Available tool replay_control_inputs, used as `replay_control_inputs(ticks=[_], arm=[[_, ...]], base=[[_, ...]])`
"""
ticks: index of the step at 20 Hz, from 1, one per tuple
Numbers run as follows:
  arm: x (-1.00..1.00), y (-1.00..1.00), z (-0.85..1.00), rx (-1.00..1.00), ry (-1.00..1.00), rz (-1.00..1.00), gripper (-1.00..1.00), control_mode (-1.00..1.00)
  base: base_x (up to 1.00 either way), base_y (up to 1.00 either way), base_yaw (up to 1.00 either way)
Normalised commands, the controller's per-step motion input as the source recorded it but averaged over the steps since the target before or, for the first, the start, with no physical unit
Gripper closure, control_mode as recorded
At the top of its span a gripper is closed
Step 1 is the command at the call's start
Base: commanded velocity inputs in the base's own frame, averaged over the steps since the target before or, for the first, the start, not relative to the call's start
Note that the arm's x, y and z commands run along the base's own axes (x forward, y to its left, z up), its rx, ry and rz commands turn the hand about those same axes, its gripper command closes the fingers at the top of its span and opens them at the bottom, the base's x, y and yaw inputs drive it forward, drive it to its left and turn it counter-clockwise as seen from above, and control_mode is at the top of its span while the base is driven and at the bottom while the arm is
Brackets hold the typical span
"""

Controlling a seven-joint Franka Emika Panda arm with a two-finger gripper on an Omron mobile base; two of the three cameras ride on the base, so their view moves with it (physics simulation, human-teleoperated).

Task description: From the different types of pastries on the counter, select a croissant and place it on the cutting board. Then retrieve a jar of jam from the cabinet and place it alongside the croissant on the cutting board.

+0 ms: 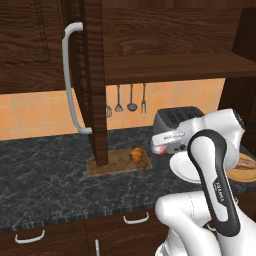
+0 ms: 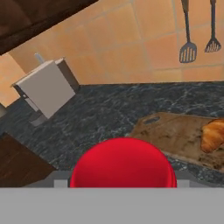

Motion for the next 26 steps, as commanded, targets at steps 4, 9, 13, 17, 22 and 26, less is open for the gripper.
replay_control_inputs(ticks=[4,9,13,17,22,26], arm=[[0.0,0.0,-0.64,0.0,-0.11,0.0,1.0,-1.0],[0.06,0.0,-0.73,0.0,-0.04,-0.02,1.0,-1.0],[0.49,0.01,-0.41,0.0,-0.03,-0.1,1.0,-1.0],[0.68,0.0,-0.47,0.0,0.0,-0.12,1.0,-1.0],[0.67,0.2,-0.18,0.0,0.09,-0.03,1.0,-1.0],[0.51,0.46,-0.21,-0.02,0.19,0.0,1.0,-1.0]], base=[[0.0,0.0,0.0],[0.0,0.0,0.0],[0.0,0.0,0.0],[0.0,0.0,0.0],[0.0,0.0,0.0],[0.0,0.0,0.0]])
